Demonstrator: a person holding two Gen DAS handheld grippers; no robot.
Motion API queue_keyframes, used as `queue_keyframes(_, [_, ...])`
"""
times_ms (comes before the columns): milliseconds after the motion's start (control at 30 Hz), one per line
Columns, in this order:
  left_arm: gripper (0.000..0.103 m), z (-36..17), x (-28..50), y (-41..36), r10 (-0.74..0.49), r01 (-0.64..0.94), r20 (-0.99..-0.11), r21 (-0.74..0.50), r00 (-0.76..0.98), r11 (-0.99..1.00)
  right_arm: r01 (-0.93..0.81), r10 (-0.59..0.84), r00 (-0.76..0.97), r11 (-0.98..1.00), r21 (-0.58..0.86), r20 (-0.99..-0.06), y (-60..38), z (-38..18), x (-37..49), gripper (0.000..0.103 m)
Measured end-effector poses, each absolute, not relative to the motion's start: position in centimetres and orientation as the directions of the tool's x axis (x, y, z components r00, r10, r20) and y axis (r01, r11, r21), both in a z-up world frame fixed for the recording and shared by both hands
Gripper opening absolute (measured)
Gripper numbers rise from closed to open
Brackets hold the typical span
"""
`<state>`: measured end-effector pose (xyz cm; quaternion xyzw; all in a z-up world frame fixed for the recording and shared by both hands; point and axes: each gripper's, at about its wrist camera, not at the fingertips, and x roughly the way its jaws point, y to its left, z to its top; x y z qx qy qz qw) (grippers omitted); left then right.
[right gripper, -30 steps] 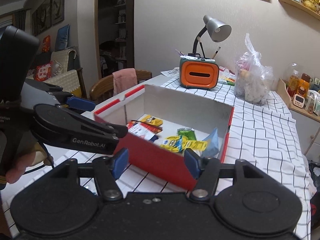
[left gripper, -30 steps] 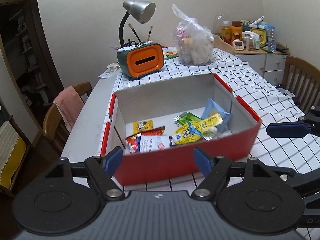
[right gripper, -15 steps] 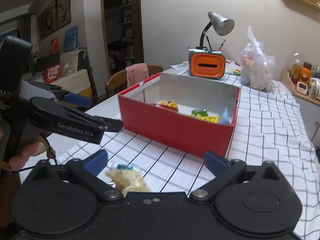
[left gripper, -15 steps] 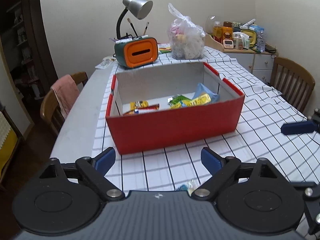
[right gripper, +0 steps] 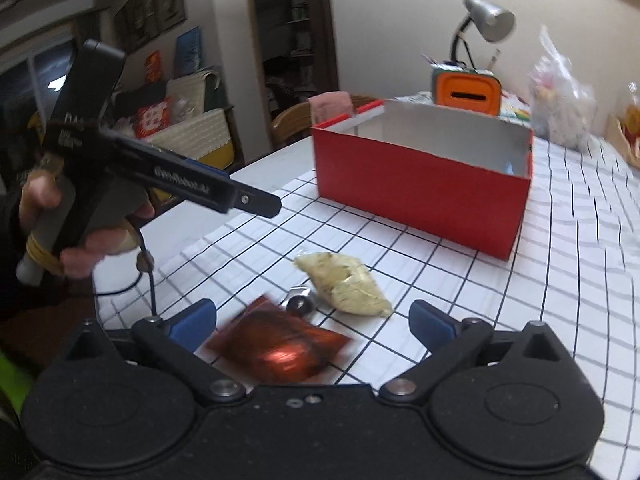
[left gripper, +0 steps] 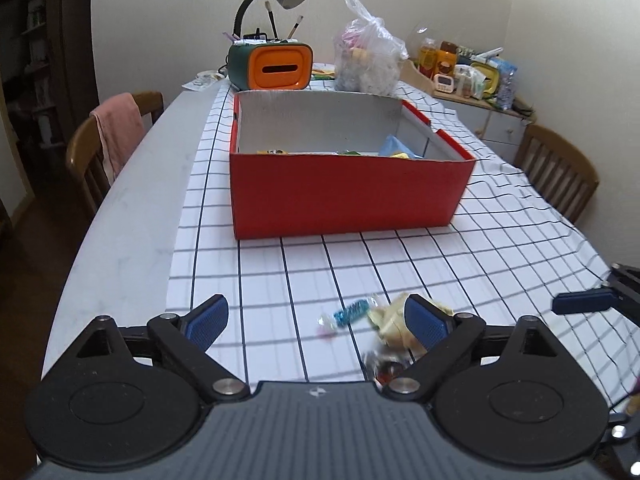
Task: Organize snacks
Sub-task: 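Grasp the red-brown Oreo packet with the right tool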
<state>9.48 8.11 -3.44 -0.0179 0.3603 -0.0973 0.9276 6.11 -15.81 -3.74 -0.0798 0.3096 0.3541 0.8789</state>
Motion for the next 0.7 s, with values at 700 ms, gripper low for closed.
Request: queue_keyframes(700, [0.096,-6.6,7.6,9.8,-0.174,0.177,-0.701,-0.069,0.691,0.982,-0.902,0.474,0.357,0.398,-0.166,-0.805,-7.7,-9.0,8.1,0.087])
